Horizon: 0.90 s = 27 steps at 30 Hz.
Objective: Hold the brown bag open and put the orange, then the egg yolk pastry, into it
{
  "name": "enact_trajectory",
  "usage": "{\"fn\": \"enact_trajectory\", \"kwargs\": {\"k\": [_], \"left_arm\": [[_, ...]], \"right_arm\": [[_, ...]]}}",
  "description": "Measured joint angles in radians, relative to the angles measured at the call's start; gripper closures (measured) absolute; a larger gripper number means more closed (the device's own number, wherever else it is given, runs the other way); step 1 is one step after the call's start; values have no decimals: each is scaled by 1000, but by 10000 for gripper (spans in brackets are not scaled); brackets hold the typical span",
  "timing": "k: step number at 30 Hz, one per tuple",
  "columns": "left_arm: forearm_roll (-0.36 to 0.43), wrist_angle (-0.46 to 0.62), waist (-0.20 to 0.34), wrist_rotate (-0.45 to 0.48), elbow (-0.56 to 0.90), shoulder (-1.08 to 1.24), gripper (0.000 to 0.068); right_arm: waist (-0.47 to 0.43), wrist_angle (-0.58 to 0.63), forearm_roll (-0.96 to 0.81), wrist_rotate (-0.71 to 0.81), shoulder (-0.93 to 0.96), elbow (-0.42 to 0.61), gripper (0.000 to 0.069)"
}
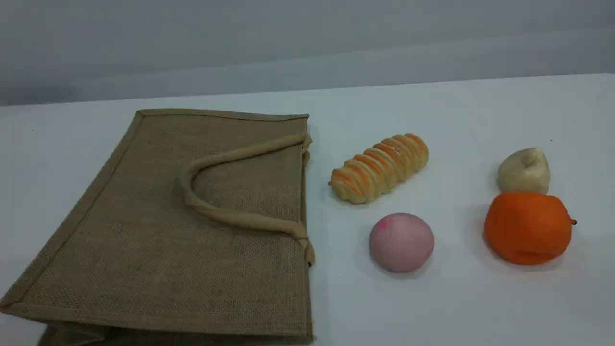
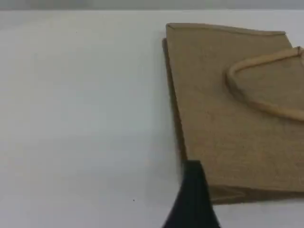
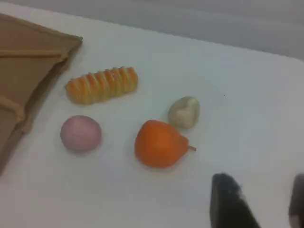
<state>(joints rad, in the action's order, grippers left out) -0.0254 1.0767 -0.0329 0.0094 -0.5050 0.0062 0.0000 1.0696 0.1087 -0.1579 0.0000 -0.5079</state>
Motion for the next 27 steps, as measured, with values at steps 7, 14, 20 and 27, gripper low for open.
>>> {"fn": "enact_trajectory", "kwargs": {"k": [7, 14, 20, 27], "left_arm": [[0, -57, 0, -47, -65, 122, 180], [-3, -51, 0, -52, -225, 374, 180], [-54, -66, 0, -45, -347, 634, 180], [-55, -135, 0, -45, -405, 934, 180]], "right_arm": [[0, -71, -40, 112, 27, -46, 414], [0, -151, -19, 112, 212, -128, 327], [0, -222, 38, 75, 419, -175, 239], [0, -264, 77, 58, 644, -229, 200]]}}
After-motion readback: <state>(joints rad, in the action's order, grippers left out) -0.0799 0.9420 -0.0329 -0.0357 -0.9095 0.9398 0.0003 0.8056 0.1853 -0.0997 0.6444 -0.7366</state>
